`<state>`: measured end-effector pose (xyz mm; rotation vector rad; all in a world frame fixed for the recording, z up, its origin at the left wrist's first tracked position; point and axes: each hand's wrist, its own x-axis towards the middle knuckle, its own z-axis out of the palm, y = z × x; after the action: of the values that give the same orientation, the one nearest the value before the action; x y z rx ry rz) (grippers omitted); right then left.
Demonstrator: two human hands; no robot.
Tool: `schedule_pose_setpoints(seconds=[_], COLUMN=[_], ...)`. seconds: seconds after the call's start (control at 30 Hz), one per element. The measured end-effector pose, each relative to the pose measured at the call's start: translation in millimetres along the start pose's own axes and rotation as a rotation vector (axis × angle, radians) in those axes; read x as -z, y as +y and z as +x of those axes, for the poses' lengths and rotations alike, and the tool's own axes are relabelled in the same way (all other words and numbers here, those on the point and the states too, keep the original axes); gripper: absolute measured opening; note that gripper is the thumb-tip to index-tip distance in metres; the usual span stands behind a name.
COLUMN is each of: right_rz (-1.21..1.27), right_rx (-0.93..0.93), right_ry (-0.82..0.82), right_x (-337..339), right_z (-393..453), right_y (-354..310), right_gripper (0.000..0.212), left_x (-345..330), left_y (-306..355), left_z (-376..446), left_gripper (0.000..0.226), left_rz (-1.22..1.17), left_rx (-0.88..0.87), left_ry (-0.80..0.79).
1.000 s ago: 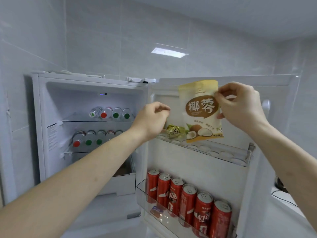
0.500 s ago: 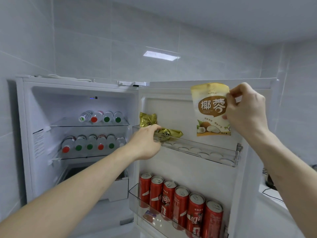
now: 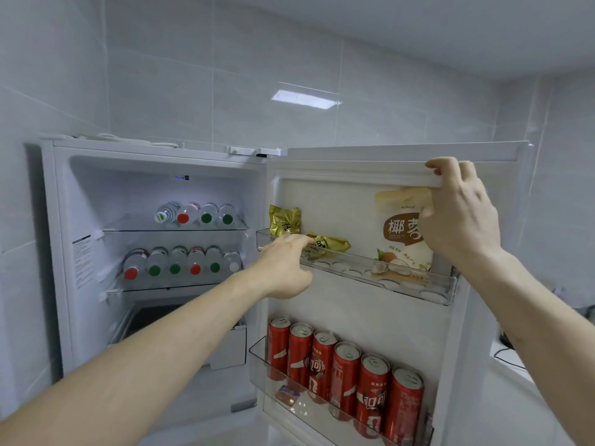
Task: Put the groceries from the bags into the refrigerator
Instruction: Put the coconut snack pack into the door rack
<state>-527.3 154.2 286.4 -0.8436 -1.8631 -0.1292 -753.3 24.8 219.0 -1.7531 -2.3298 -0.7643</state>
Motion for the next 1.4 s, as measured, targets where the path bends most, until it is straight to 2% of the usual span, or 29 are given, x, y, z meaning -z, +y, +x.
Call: schedule_pose_setpoints(seconds=[0.13, 0.23, 0.4, 0.53, 0.7, 0.97, 1.2, 1.4], right_rz=[0.066, 0.224, 0.425, 0.567, 0.621, 0.791, 0.969, 1.102], right_rx=[0.067, 0.183, 0.345, 0.384, 0.514, 0.788, 1.151, 1.465], right_ry=[0.048, 0.018, -0.281, -0.616, -0.960, -1.364, -1.595, -1.670], right_x=[1, -3, -32, -64, -110, -191, -242, -240], right_z=[-13, -36, -93, -142, -195, -264, -306, -346], right_y=[-7, -25, -73, -118, -168, -247, -312, -340], right_gripper=[0.056, 0.047, 0.042, 0.041, 0.046, 0.053, 0.054, 0.055], left_x=[1, 9, 21, 18, 8, -10, -47, -82], left_y=[-8, -18, -47, -86, -131, -161, -125, -51], left_z=[-12, -36, -106, -179, -274, -406, -460, -483], left_gripper=[0.078, 0.075, 0.070, 0.068, 0.064, 0.066, 0.058, 0.059], left_rz=[-0.030, -0.062, -0.043, 0.006, 0.071, 0.178, 0.221, 0.296], left_rx=[-0.035, -0.043, 0.010, 0.130, 0.382, 0.840, 1.280, 1.625], left_ry=[0.051, 0.128, 0.227, 0.285, 0.285, 0.263, 0.417, 0.476])
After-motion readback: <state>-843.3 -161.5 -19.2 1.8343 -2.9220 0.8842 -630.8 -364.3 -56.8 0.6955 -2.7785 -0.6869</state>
